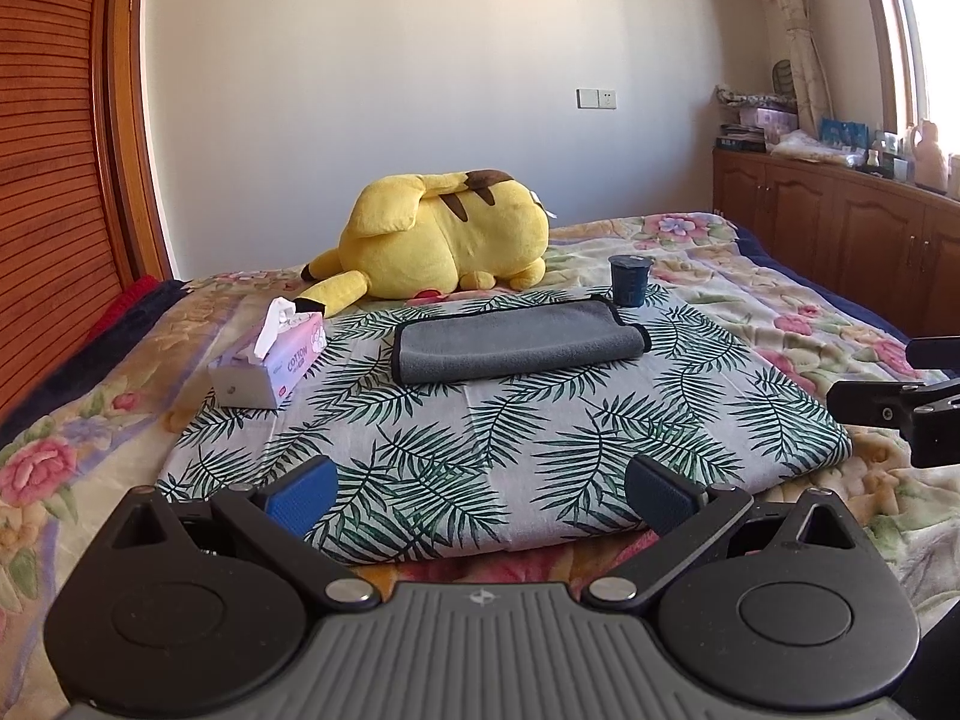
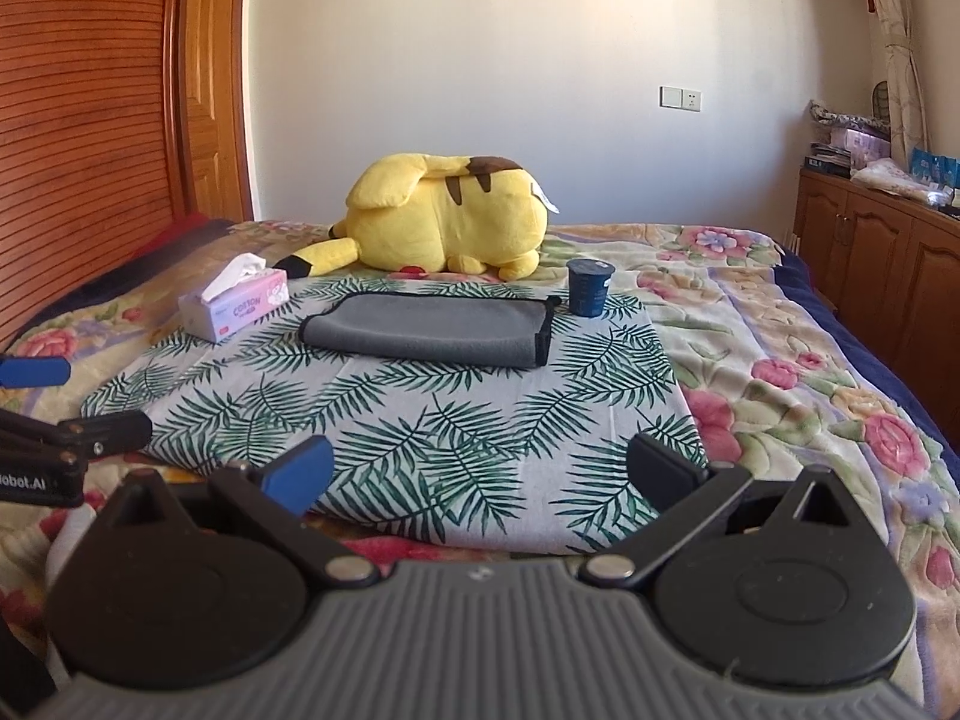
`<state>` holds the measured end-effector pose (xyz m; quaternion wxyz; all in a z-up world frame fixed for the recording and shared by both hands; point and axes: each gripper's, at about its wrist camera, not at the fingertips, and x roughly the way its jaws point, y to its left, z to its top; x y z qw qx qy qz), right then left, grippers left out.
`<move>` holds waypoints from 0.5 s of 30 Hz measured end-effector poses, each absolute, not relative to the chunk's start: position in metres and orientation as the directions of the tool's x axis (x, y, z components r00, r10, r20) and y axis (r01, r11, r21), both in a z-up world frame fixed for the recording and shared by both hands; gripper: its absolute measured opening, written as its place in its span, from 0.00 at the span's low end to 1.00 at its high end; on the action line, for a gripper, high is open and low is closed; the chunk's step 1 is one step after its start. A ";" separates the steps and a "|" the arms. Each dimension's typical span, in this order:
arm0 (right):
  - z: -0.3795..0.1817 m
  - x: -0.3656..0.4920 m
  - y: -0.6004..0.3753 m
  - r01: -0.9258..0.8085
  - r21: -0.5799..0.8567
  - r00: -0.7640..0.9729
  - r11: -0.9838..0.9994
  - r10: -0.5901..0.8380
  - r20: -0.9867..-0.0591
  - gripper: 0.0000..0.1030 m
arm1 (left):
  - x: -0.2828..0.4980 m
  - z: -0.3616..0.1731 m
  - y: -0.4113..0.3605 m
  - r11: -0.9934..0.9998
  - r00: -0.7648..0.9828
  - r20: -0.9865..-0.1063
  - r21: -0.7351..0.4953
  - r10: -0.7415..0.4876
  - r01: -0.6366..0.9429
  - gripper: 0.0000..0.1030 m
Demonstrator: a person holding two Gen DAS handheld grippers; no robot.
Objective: Fold towel
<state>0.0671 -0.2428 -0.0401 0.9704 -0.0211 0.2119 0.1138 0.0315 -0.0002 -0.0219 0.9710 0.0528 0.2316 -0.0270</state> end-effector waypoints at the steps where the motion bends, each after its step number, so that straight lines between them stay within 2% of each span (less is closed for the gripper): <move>1: -0.040 0.067 -0.243 -0.228 0.009 0.885 0.974 0.211 -0.415 1.00 | 0.032 -0.022 0.000 0.993 0.891 -0.453 0.087 -0.027 0.075 0.84; 15: -0.038 0.062 -0.244 -0.204 -0.004 0.912 0.979 0.188 -0.365 1.00 | 0.022 -0.015 0.000 0.992 0.929 -0.371 0.113 -0.010 0.056 0.84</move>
